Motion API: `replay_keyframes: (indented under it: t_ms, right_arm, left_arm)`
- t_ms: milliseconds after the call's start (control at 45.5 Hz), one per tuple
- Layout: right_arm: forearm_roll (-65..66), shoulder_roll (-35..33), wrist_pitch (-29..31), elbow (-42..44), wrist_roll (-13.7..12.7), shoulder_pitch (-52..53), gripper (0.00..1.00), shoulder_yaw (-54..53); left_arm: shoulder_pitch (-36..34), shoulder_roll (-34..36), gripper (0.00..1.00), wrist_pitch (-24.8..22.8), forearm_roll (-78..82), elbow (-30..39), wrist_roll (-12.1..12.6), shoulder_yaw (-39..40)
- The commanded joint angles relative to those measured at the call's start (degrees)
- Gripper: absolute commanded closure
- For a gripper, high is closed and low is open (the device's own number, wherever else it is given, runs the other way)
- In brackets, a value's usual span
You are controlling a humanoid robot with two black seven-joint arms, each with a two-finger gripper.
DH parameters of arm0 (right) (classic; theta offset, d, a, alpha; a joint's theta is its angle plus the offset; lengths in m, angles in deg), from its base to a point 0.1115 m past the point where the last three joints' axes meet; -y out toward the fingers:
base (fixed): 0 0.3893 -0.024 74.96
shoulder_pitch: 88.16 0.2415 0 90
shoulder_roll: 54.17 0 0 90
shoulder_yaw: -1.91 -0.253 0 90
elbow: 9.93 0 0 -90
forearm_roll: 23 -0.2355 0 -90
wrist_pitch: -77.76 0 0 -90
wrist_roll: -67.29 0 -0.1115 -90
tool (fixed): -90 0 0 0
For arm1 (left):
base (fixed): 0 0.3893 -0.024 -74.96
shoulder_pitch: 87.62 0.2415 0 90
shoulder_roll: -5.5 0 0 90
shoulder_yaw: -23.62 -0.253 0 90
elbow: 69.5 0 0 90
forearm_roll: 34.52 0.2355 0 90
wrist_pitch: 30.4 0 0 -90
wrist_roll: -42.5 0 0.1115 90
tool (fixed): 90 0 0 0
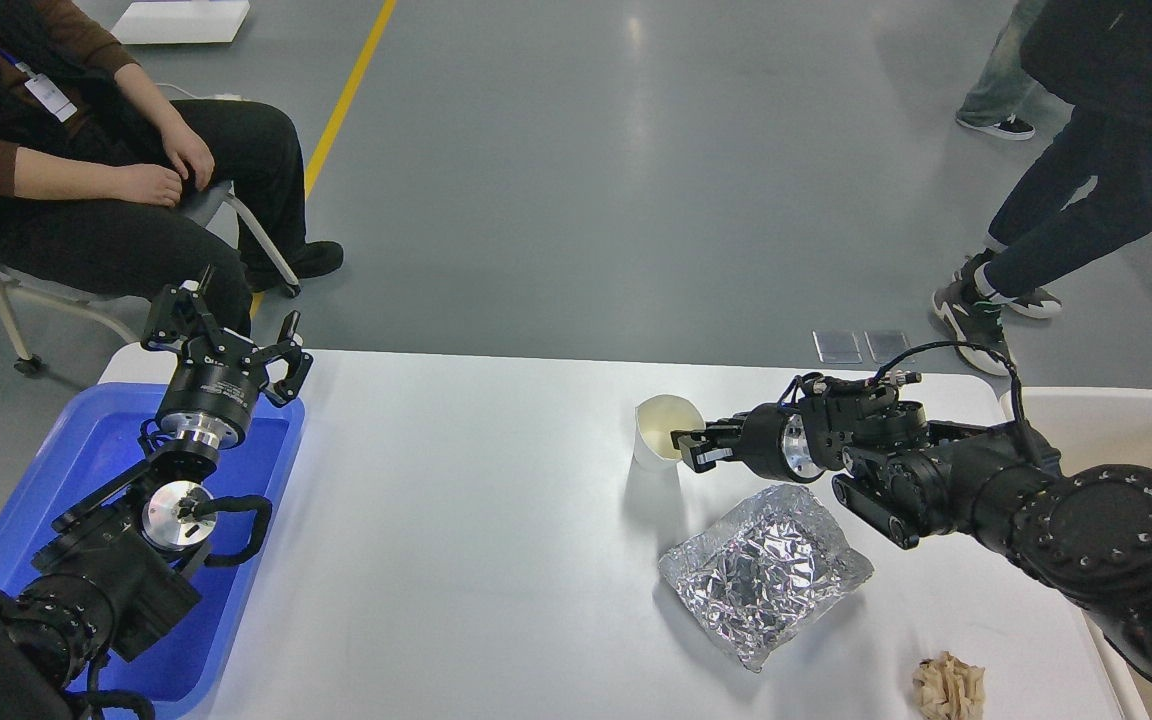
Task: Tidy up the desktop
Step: 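Close the right gripper on the rim of the white paper cup, then lift the cup and swing the right arm toward the white bin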
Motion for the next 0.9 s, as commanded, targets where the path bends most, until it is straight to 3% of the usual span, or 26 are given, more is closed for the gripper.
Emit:
replay_keyframes:
  t_ms: [0, 505, 659, 747, 878]
  right_arm:
    - [-0.16, 0.0, 0.08, -0.16, 1.03, 0.15, 1.0, 1.48]
    - [-0.69, 0.0, -0.1, -0.16, 1.38, 0.41, 1.0, 0.87]
    - [-0.86, 0.0, -0.1, -0.86, 3.05, 1.2, 1.0, 0.08]
    - [-1.56, 0.0, -0.19, -5.16, 5.77, 3.39, 1.0, -2.73]
    - [-2.09, -7.02, -0.28, -15.0, 6.21, 7.52, 1.0, -7.92]
  left_arm:
    - [0.0, 0.0, 0.0, -0.01, 0.0, -0.01, -0.01, 0.0]
    - [0.0, 0.0, 0.0, -0.01, 0.0, -0.01, -0.01, 0.0]
    - [0.0, 0.0, 0.0, -0.01, 0.0, -0.01, -0.01, 0.0]
    - [0.0, 0.0, 0.0, -0.01, 0.0, -0.01, -0.01, 0.0]
    - [0.0, 0.0, 0.0, -0.01, 0.0, -0.01, -0.01, 0.0]
